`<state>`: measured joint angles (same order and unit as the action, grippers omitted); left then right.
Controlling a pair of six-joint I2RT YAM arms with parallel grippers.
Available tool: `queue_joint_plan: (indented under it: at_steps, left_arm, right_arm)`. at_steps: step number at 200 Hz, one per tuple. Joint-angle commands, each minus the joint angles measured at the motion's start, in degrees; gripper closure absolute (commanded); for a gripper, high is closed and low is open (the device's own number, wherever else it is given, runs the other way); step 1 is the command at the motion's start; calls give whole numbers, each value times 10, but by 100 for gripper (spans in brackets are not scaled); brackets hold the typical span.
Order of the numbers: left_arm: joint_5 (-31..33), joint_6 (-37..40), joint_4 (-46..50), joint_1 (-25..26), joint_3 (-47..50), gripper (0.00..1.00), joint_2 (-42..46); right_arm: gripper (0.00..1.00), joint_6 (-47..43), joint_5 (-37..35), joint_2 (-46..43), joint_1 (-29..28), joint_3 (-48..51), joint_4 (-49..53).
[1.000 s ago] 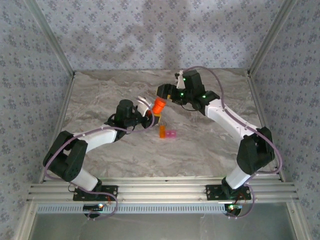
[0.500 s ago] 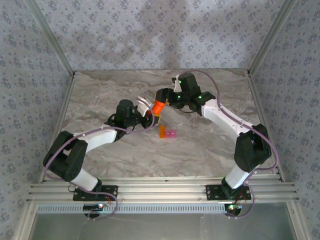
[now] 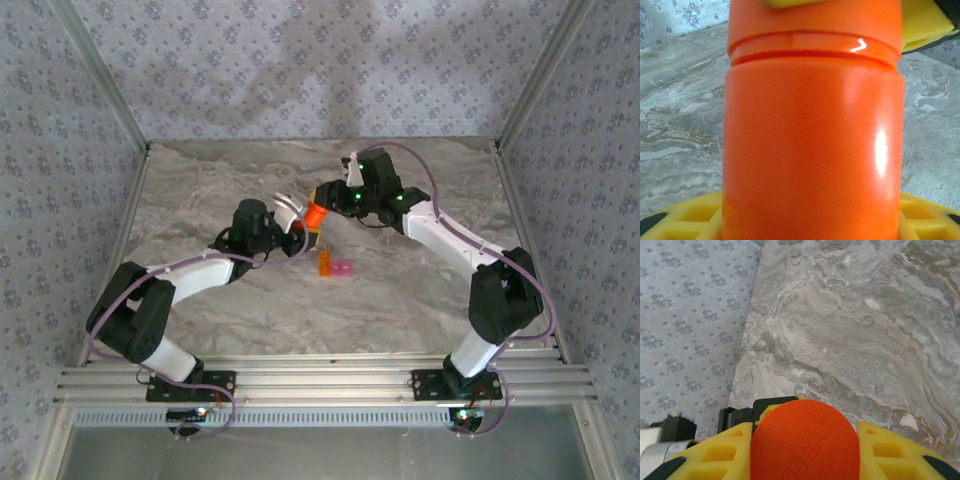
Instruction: Sort the pills into containers
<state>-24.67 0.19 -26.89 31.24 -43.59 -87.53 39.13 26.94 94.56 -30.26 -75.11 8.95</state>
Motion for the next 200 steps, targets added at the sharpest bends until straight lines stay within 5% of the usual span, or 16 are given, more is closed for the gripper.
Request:
queue_joint_plan:
  at_steps: [1, 24, 57, 79, 93, 138, 200]
  left_arm:
    - [-44, -22, -47, -4, -16, 100, 19]
    - [-112, -78, -99, -24, -7, 100, 23]
    - [-154, -110, -119, -33, -9, 100, 21]
    - [-132, -91, -93, -33, -13, 100, 20]
    - [-110, -69, -69, -32, -17, 100, 19]
    - [-15, 30, 13, -2, -29, 100, 27]
    - [6, 69, 46, 7, -47, 100, 17]
  right_arm:
    - [67, -103, 69, -14, 18, 48, -103]
    - [66, -159, 151, -23, 53, 110, -205]
    - [60, -149, 191, -22, 72, 101, -205]
    - [38, -119, 169, -38, 74, 89, -176]
    - [33, -84, 137, -49, 78, 80, -152]
    - [29, 11, 41, -37, 85, -5, 30]
    - [25, 25, 38, 5, 57, -41, 73]
